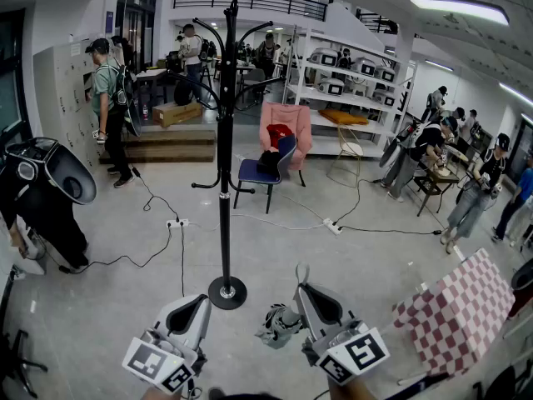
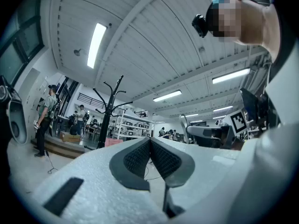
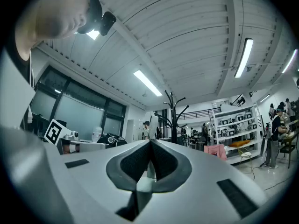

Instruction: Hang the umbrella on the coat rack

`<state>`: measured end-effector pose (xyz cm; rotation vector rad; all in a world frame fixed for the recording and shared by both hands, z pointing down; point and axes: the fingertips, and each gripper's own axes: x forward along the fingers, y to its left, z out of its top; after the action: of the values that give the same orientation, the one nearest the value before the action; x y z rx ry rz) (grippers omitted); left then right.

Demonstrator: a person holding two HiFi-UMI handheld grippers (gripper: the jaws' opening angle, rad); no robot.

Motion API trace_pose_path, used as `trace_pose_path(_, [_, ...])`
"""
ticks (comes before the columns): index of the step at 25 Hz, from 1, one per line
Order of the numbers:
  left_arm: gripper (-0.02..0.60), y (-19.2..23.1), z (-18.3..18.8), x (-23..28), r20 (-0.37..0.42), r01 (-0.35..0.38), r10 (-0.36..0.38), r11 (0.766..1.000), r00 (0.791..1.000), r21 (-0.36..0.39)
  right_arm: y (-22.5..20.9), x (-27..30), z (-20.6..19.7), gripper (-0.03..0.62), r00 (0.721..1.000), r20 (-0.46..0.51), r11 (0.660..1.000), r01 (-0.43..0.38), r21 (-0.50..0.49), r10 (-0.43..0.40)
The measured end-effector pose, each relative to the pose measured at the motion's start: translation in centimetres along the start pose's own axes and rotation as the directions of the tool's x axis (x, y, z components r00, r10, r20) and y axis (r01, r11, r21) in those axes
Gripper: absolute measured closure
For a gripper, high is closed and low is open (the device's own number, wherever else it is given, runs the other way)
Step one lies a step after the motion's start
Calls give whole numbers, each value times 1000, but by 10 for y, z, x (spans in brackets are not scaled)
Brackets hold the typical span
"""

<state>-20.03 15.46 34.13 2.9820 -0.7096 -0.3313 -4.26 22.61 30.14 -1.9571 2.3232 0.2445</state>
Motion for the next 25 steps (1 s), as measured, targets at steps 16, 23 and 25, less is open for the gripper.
trace_pose_path(16, [571, 0, 6, 2, 27, 28, -27, 999, 999, -34, 0, 6, 6, 585, 1000, 19, 1000, 6, 11, -6])
trace_pose_path(23, [571, 6, 6, 3, 31, 56, -55, 998, 998, -30, 3, 14, 1, 585, 1000, 19, 999, 16, 37, -16])
trace_pose_path(25, [571, 10, 4, 2, 30, 71, -70, 997, 997, -42, 5, 17, 0, 585, 1000, 19, 999, 21, 32, -22])
